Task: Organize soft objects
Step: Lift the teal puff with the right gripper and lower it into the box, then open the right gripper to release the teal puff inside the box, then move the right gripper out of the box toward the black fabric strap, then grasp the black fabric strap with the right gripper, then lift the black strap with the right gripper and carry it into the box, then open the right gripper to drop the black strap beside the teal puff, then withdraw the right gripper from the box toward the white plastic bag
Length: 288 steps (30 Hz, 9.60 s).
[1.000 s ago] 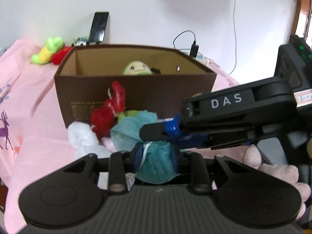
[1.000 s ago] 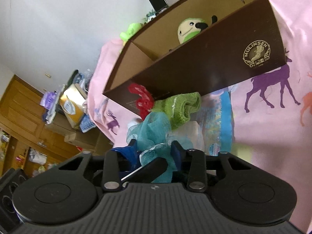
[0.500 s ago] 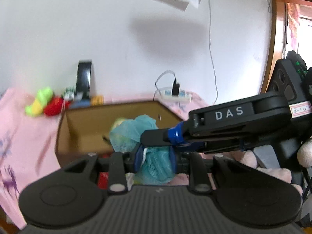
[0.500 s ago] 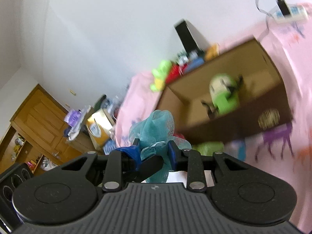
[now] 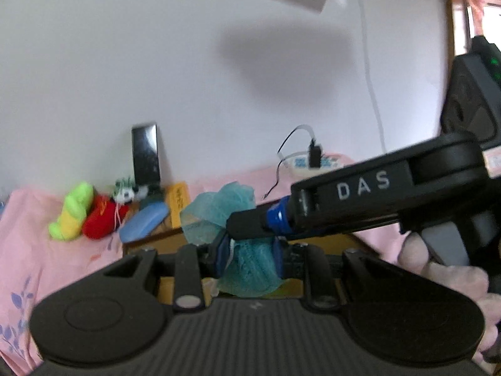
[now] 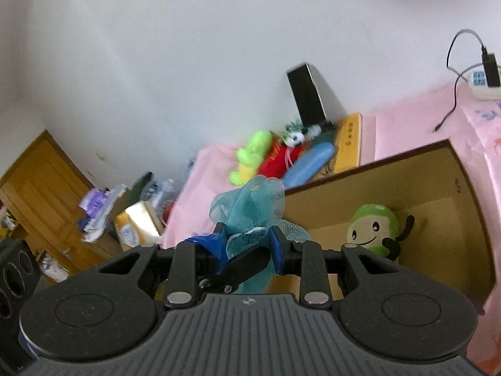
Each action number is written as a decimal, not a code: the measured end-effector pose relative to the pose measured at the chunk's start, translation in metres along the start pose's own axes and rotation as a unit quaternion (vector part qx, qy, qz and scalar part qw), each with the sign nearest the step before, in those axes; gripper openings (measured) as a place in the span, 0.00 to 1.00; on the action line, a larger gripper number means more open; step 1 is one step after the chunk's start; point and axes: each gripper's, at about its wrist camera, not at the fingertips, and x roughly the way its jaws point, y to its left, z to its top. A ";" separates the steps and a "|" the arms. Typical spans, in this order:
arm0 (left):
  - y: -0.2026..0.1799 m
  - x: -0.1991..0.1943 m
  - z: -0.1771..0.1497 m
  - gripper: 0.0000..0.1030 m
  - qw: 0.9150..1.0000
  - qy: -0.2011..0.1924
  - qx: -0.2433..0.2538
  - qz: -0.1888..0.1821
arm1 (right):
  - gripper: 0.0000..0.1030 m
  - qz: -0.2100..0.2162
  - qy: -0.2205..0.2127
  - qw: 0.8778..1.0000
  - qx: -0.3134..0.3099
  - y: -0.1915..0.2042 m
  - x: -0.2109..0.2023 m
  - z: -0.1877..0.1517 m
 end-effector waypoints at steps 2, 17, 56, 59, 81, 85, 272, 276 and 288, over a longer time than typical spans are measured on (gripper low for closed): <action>0.016 0.022 0.000 0.22 1.000 0.023 -0.018 -0.006 | 0.11 -0.012 0.011 1.000 0.002 -0.008 0.019 0.003; 0.071 0.135 -0.027 0.23 0.987 0.151 -0.063 0.004 | 0.12 -0.047 0.118 0.991 0.049 -0.072 0.122 0.010; 0.069 0.156 -0.023 0.51 0.974 0.184 -0.041 0.127 | 0.17 -0.081 0.015 0.995 0.050 -0.077 0.102 0.015; 0.065 0.156 -0.023 0.52 0.973 0.188 -0.035 0.131 | 0.17 -0.084 0.018 0.995 0.056 -0.078 0.102 0.015; 0.046 0.039 0.003 0.58 0.976 0.093 -0.055 0.189 | 0.17 -0.105 -0.018 0.994 -0.036 -0.010 0.038 -0.006; 0.032 0.008 0.004 0.60 0.978 0.078 -0.051 0.188 | 0.17 -0.097 -0.020 0.994 -0.039 0.000 0.022 -0.016; 0.021 0.021 -0.031 0.60 0.985 0.138 -0.048 0.096 | 0.13 0.046 0.087 0.990 0.099 -0.052 0.032 -0.019; 0.013 0.004 -0.030 0.60 0.983 0.132 -0.055 0.117 | 0.13 0.033 0.069 0.994 0.079 -0.042 0.015 -0.026; -0.017 -0.032 -0.041 0.62 0.978 0.128 -0.054 0.158 | 0.14 -0.004 0.049 0.998 0.037 -0.020 -0.022 -0.063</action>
